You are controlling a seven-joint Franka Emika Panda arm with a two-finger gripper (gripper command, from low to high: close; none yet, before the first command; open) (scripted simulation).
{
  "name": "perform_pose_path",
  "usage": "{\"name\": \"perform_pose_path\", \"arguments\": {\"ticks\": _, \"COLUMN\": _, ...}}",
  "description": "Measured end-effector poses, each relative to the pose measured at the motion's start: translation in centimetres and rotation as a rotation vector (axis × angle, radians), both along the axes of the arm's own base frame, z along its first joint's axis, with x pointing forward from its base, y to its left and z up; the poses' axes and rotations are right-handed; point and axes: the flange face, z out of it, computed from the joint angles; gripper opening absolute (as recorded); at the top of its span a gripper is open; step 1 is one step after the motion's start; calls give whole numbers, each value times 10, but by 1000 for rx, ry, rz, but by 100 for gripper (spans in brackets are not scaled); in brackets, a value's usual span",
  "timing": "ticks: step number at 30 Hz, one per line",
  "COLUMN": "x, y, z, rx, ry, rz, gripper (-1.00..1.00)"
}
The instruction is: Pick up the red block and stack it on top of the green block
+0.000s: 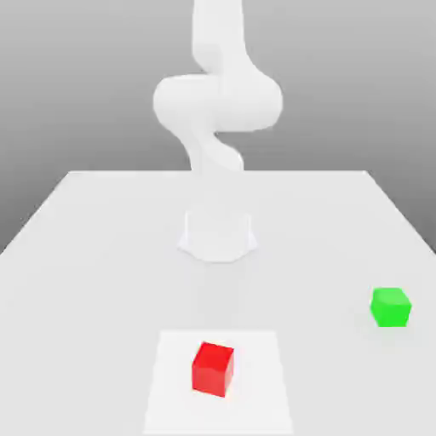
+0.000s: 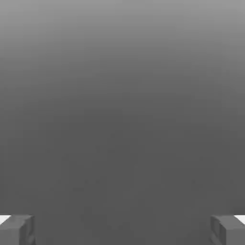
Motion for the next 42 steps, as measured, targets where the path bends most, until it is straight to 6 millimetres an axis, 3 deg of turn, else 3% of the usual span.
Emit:
{"name": "perform_pose_path", "arguments": {"ticks": 5, "x": 53, "y": -2, "z": -109, "rx": 24, "ry": 173, "rz": -57, "gripper": 0}}
{"name": "perform_pose_path", "arguments": {"ticks": 10, "x": 76, "y": -5, "z": -220, "rx": 48, "ry": 339, "rz": -115, "gripper": 0}}
{"name": "perform_pose_path", "arguments": {"ticks": 15, "x": 71, "y": -8, "z": -329, "rx": 72, "ry": 504, "rz": -173, "gripper": 0}}
{"name": "perform_pose_path", "arguments": {"ticks": 20, "x": 41, "y": -8, "z": -429, "rx": 98, "ry": 669, "rz": -233, "gripper": 0}}
{"name": "perform_pose_path", "arguments": {"ticks": 26, "x": 31, "y": -7, "z": -503, "rx": 104, "ry": 710, "rz": -247, "gripper": 0}}
{"name": "perform_pose_path", "arguments": {"ticks": 27, "x": 30, "y": -7, "z": -513, "rx": 104, "ry": 710, "rz": -247, "gripper": -100}}
{"name": "perform_pose_path", "arguments": {"ticks": 34, "x": 30, "y": -7, "z": -515, "rx": 103, "ry": 710, "rz": -247, "gripper": -100}}
{"name": "perform_pose_path", "arguments": {"ticks": 39, "x": 31, "y": -7, "z": -468, "rx": 104, "ry": 710, "rz": -247, "gripper": -100}}
{"name": "perform_pose_path", "arguments": {"ticks": 40, "x": 30, "y": -2, "z": -459, "rx": 103, "ry": 710, "rz": -244, "gripper": -100}}
{"name": "perform_pose_path", "arguments": {"ticks": 42, "x": 26, "y": 46, "z": -450, "rx": 91, "ry": 711, "rz": -198, "gripper": -100}}
